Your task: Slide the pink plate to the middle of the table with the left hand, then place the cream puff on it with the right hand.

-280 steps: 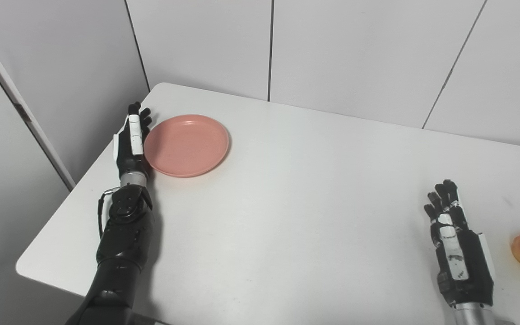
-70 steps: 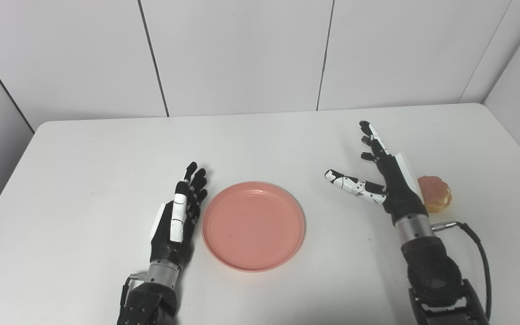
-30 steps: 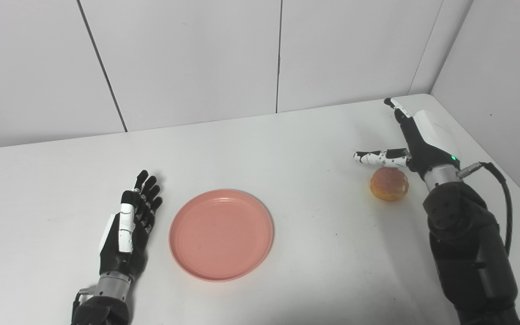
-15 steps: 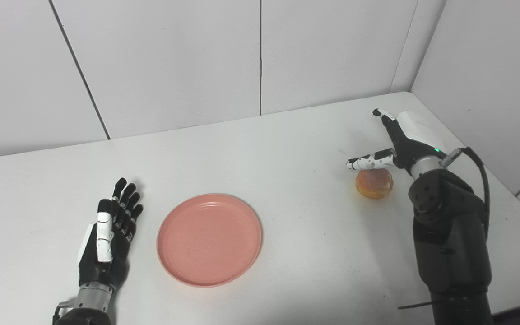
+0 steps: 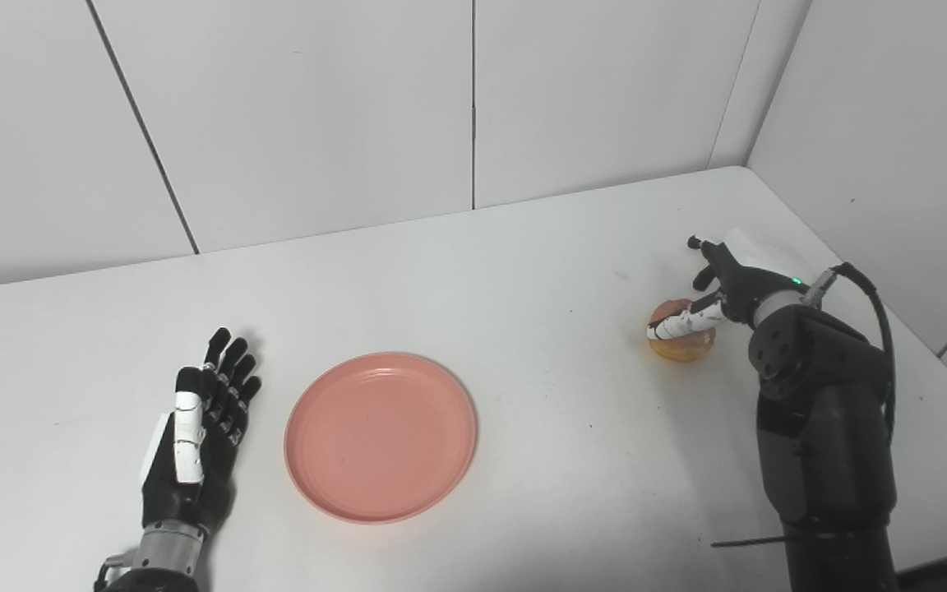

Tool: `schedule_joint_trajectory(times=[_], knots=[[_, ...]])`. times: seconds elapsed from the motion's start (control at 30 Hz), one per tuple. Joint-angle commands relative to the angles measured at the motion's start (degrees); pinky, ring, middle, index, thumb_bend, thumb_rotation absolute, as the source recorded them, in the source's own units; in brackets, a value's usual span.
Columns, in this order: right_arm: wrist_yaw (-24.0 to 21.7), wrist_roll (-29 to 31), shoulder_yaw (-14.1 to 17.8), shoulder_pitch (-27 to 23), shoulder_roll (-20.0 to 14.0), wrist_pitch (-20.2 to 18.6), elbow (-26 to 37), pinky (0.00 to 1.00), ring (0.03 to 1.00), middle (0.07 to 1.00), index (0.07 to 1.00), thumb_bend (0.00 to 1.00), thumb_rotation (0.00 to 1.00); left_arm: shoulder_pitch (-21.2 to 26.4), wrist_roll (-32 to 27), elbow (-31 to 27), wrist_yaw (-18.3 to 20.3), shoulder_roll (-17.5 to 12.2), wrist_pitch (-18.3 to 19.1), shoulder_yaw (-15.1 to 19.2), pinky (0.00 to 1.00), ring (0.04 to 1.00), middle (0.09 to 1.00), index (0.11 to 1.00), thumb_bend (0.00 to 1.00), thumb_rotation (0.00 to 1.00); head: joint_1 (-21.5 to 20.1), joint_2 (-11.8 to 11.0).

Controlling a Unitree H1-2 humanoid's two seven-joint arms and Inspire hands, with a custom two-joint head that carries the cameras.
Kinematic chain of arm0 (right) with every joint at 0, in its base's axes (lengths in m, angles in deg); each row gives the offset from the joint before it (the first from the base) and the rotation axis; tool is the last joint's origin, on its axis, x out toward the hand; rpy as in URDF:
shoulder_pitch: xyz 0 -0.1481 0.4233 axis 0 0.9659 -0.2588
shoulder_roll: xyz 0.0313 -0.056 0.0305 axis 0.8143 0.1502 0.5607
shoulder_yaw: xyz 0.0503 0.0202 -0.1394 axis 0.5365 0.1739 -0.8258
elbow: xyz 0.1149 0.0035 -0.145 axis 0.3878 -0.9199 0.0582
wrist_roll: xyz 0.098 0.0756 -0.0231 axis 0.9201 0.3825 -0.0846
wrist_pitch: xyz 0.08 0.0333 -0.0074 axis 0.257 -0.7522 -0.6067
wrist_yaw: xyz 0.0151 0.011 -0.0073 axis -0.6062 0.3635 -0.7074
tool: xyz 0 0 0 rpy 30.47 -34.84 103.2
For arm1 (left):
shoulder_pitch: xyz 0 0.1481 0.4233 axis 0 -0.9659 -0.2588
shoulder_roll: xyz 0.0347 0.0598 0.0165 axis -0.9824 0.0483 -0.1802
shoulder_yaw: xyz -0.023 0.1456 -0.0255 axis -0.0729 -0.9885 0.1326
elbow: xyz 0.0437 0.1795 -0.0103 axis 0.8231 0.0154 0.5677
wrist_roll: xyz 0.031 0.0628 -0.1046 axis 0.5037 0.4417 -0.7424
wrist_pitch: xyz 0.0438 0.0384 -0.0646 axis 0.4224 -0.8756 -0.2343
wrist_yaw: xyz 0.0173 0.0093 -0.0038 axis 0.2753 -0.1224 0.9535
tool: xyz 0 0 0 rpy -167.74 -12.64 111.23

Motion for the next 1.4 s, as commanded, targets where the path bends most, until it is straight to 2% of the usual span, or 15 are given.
schedule_joint_trajectory(times=[0.0, 0.03, 0.1, 0.17, 0.27, 0.43, 0.67, 0.87, 1.0, 1.07, 1.2, 1.23, 1.27, 1.33, 1.37], knots=[[-1.12, -1.21, 0.58, -2.06, -1.06, 0.19, -0.22, 0.3, 0.43, 0.576, 0.889, 0.96, 0.31, -0.11, 0.3, -1.49, 0.05, 0.02, 0.1, -0.02, 1.0, 1.0, 1.0, 0.998, 0.8, 1.0, -0.04, -0.05], [-1.6, -1.3, 0.38, -2.05, -1.34, 0.2, -0.67, 0.31, 0.445, 0.586, 0.893, 0.95, 0.31, -0.1, 0.17, -1.54, 0.1, -0.03, 0.26, -0.07, 1.0, 1.0, 1.0, 0.999, 0.8, 1.0, -0.04, -0.05], [-2.5, -1.27, 0.48, -2.12, -1.63, 0.2, -1.72, 0.28, 0.388, 0.522, 0.902, 0.93, 0.29, -0.11, 0.23, -1.71, 0.08, -0.13, 0.44, -0.15, 1.0, 1.0, 1.0, 0.999, 0.81, 1.0, -0.02, 0.01], [-2.54, -0.88, 0.31, -1.99, -2.0, 0.2, -2.57, 0.28, 0.384, 0.52, 0.901, 0.93, 0.28, -0.18, 0.24, -1.92, -0.22, 0.11, 0.46, -0.08, 1.0, 1.0, 1.0, 0.997, 0.82, 0.99, 0.11, 0.03], [-2.24, -0.69, 0.04, -1.84, -2.3, 0.2, -3.64, 0.27, 0.364, 0.499, 0.898, 0.92, 0.26, -0.16, 0.17, -2.06, -0.44, 0.35, 0.68, -0.06, 1.0, 1.0, 1.0, 0.989, 0.82, 0.99, 0.11, 0.03], [-0.12, -0.06, 0.9, -1.8, -1.56, 0.19, -6.07, 0.21, 0.286, 0.425, 0.89, 0.9, 0.18, -0.36, 0.46, -2.64, -0.33, -0.03, 0.96, -0.28, 1.0, 1.0, 1.0, 0.999, 0.82, 1.0, 0.08, 0.37], [1.68, -2.37, 0.86, -2.27, -0.48, 0.18, -8.94, 0.19, 0.274, 0.423, 0.9, 0.91, 0.15, -0.4, 0.69, -2.85, -0.22, 0.09, 0.94, -0.29, 1.0, 1.0, 1.0, 1.0, 0.82, 0.99, 0.08, 0.45], [0.86, -2.59, 0.46, -2.21, -0.77, 0.19, -7.52, 0.19, 0.278, 0.427, 0.901, 0.9, 0.18, -0.54, 1.03, -3.03, -0.46, 0.25, 0.95, -0.35, 1.0, 1.0, 1.0, 1.0, 0.82, 1.0, 0.12, 0.43], [1.57, -1.4, 0.67, -1.94, -0.69, 0.19, -5.8, 0.18, 0.256, 0.405, 0.902, 0.9, 0.2, -0.51, 0.8, -2.86, -0.31, 0.32, 0.72, -0.22, 1.0, 1.0, 1.0, 1.0, 0.81, 1.0, 0.12, 0.43], [2.12, -1.33, 0.51, -1.84, -0.69, 0.2, -5.02, 0.18, 0.267, 0.423, 0.906, 0.9, 0.22, -0.48, 0.87, -3.09, -0.45, 0.33, 1.17, -0.25, 1.0, 1.0, 1.0, 0.995, 0.82, 0.99, 0.22, 0.51], [3.54, -1.66, -1.0, -1.37, -1.25, 0.25, -3.36, 0.23, 0.345, 0.513, 0.909, 0.92, 0.28, -0.43, 0.62, -2.82, 0.01, 0.06, 1.13, -0.28, 1.0, 1.0, 1.0, 1.0, 0.81, 1.0, 0.25, 0.4], [3.69, -1.75, -1.32, -1.3, -1.37, 0.25, -3.04, 0.32, 0.476, 0.623, 0.913, 0.92, 0.3, -0.44, 0.61, -2.76, 0.06, 0.01, 1.06, -0.28, 1.0, 1.0, 1.0, 0.999, 0.82, 0.99, 0.25, 0.4], [4.09, -1.52, -1.6, -1.24, -1.38, 0.26, -2.57, 0.35, 0.521, 0.66, 0.914, 0.93, 0.31, -0.44, 0.68, -2.65, 0.05, 0.0, 0.91, -0.27, 1.0, 1.0, 1.0, 0.999, 0.82, 0.99, 0.25, 0.4], [4.44, -1.33, -1.9, -1.15, -1.38, 0.25, -1.92, 0.5, 0.697, 0.793, 0.918, 0.94, 0.32, -0.41, 0.86, -2.39, -0.08, 0.08, 0.56, -0.26, 1.0, 1.0, 1.0, 0.997, 0.82, 0.99, 0.33, 0.46], [4.36, -1.34, -2.06, -1.1, -1.41, 0.25, -1.54, 0.54, 0.743, 0.829, 0.921, 0.94, 0.32, -0.43, 0.9, -2.39, -0.21, 0.15, 0.62, -0.23, 1.0, 1.0, 1.0, 0.996, 0.82, 0.99, 0.33, 0.47]])
